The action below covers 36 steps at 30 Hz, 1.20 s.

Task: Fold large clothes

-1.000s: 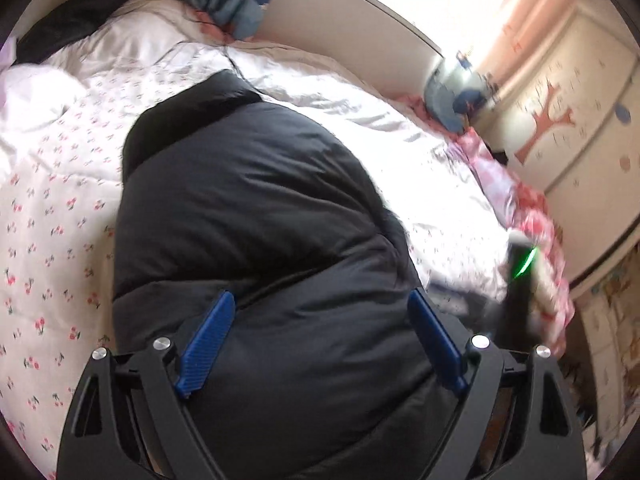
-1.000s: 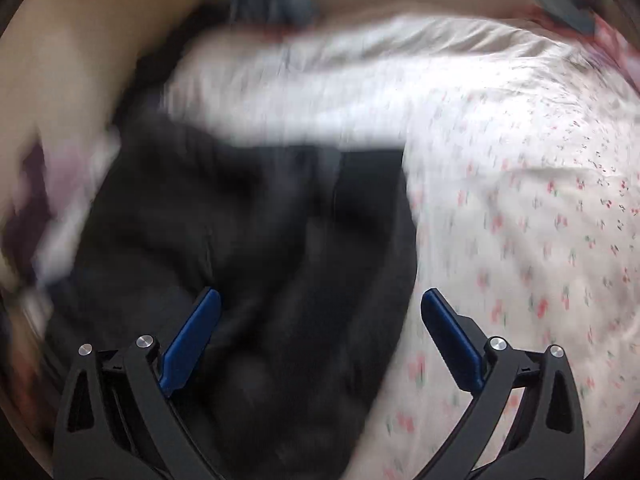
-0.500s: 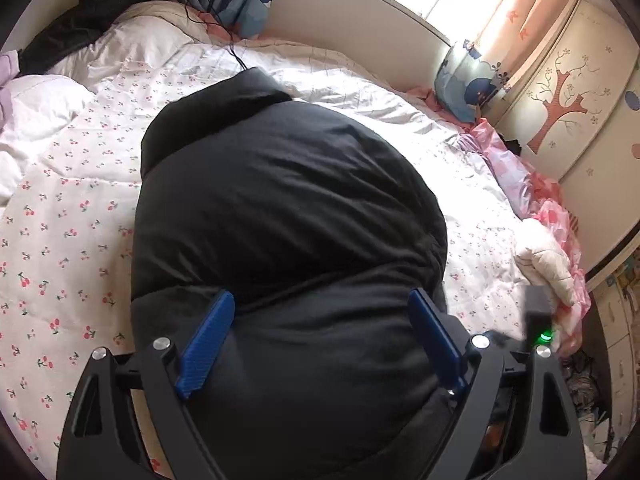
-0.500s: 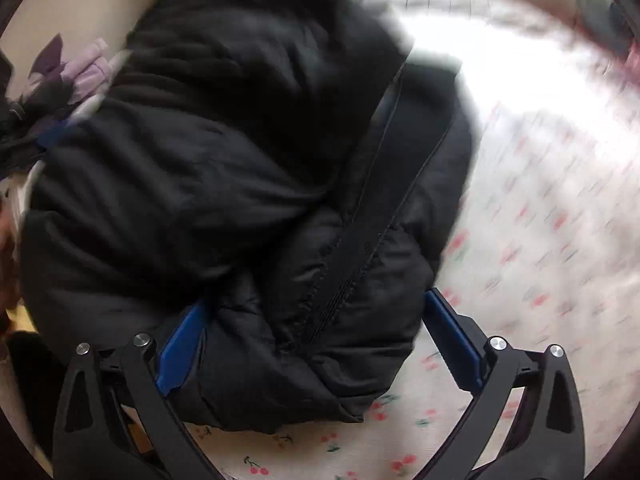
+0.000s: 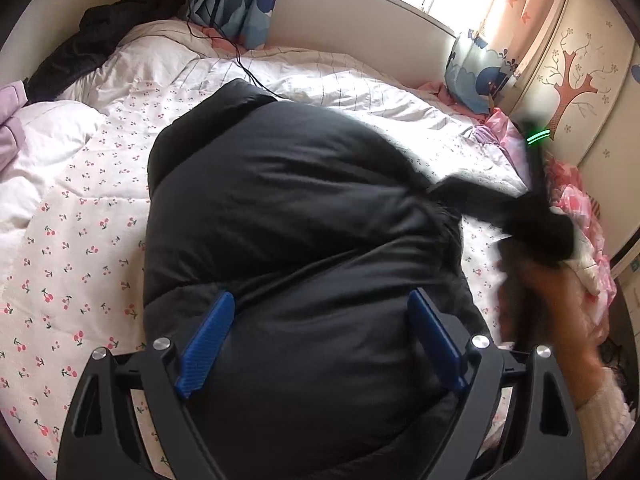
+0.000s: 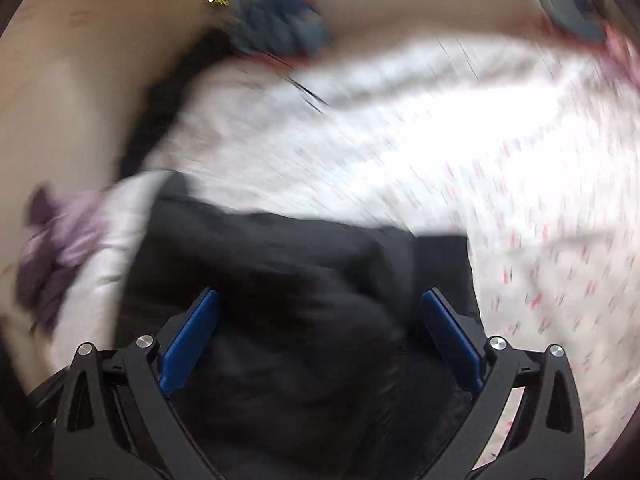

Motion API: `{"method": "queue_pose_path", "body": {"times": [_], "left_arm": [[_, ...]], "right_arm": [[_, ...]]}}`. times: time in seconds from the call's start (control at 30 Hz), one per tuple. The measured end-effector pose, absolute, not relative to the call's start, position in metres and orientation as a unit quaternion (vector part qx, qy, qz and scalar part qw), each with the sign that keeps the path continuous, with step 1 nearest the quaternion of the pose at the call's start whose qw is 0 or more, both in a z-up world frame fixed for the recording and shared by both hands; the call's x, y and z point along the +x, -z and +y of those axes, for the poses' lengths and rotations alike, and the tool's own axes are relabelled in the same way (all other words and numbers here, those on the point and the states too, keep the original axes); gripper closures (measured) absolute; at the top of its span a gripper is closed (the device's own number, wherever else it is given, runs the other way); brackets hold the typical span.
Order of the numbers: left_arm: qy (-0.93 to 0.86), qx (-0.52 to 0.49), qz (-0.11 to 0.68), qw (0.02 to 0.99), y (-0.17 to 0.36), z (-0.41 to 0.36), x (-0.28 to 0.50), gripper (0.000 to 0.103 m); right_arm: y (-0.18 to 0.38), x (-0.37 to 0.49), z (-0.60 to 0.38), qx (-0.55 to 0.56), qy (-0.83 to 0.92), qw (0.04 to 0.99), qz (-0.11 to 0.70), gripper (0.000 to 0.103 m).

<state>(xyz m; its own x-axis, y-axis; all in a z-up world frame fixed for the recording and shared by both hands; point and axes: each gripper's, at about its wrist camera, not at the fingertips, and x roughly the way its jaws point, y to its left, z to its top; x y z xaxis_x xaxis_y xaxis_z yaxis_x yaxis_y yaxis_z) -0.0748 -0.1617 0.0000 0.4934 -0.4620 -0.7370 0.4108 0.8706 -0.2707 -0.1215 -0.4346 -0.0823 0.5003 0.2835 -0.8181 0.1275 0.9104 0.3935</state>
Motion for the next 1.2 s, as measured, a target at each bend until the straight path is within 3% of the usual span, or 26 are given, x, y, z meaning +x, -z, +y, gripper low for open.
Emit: {"method": "queue_pose_path", "body": {"times": [0.07,0.13,0.43,0.67,0.97,1.1,1.2], "left_arm": [[0.257,-0.021,0.424,0.868,-0.003,-0.164,-0.078,0.018],[0.258,-0.012,0.418,0.871,-0.006,-0.167,-0.081,0.018],[0.243,0.005,0.416,0.876,-0.003,-0.165,-0.088,0.017],[0.233,0.018,0.395,0.888,-0.011,-0.162,-0.101,0.017],[0.199,0.034,0.363,0.91,-0.021,-0.138,-0.109,0.016],[0.215,-0.07,0.42,0.879,-0.012,-0.105,-0.086,0.015],[0.205,-0.223,0.473,0.828,0.014,-0.058,-0.058,0.013]], "right_arm": [[0.118,-0.127,-0.439,0.252,-0.053,0.821,0.509,0.006],[0.111,-0.13,-0.449,0.259,-0.053,0.819,0.509,0.006],[0.004,-0.264,-0.42,0.207,-0.108,0.888,0.396,0.006],[0.077,-0.262,-0.366,0.175,-0.118,0.836,0.507,0.006],[0.054,-0.271,-0.393,0.217,-0.119,0.852,0.461,0.006],[0.048,-0.277,-0.43,0.286,-0.088,0.85,0.434,0.006],[0.074,-0.252,-0.443,0.34,-0.093,0.814,0.462,0.006]]}}
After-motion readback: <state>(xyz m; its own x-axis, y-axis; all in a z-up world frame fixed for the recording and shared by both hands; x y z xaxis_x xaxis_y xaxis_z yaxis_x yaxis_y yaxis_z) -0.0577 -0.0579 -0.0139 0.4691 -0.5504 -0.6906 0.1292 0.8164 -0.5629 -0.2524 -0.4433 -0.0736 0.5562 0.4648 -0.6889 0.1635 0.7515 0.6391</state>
